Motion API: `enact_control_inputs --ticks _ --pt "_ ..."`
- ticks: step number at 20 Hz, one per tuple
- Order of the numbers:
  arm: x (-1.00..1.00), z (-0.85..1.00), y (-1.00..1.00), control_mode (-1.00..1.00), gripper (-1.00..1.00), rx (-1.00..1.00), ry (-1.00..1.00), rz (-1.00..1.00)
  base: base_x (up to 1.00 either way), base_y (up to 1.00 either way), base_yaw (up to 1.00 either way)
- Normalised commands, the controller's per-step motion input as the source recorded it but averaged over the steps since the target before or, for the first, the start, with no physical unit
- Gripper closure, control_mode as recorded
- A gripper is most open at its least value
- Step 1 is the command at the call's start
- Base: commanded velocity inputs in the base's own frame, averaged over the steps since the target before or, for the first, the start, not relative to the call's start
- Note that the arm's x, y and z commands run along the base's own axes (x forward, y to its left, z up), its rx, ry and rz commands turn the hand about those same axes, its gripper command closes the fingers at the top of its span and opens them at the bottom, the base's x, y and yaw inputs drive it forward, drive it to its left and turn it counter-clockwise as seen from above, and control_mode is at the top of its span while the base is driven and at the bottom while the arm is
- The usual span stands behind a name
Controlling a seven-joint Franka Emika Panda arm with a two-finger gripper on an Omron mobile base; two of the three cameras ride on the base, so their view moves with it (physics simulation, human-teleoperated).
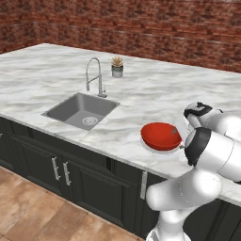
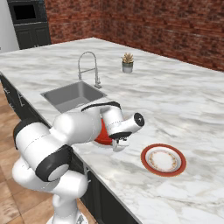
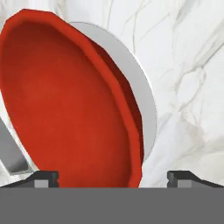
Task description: Move the bowls from the cabinet to the plates on the dining table.
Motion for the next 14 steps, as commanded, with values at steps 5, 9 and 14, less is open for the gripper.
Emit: enact_control_inputs --ticks 5,9,14 --pt "-0.14 0.3 0.0 -1.0 -1.0 0.0 -0.02 0.0 0.0 0.0 0.0" --pt "-0.21 0.3 0.0 -1.0 -1.0 -0.01 -0.05 0.0 0.0 0.0 0.0" --pt "-0.21 0.3 0.0 -1.0 -1.0 -0.01 -0.04 0.0 0.0 0.0 0.0"
